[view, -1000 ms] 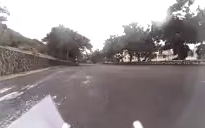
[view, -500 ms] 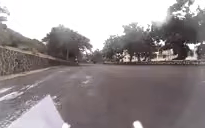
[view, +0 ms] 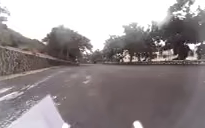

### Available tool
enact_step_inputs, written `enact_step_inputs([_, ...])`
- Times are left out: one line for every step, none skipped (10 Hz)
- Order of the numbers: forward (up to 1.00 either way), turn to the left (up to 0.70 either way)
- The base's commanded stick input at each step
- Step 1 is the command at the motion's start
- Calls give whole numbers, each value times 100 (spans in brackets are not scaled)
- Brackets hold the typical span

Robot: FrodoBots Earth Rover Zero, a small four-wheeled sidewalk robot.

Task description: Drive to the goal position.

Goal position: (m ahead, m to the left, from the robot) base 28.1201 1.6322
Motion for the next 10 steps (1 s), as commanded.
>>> enact_step_inputs([100,0])
enact_step_inputs([100,0])
enact_step_inputs([100,0])
enact_step_inputs([100,0])
enact_step_inputs([100,0])
enact_step_inputs([100,0])
enact_step_inputs([100,0])
enact_step_inputs([100,0])
enact_step_inputs([100,0])
enact_step_inputs([100,0])
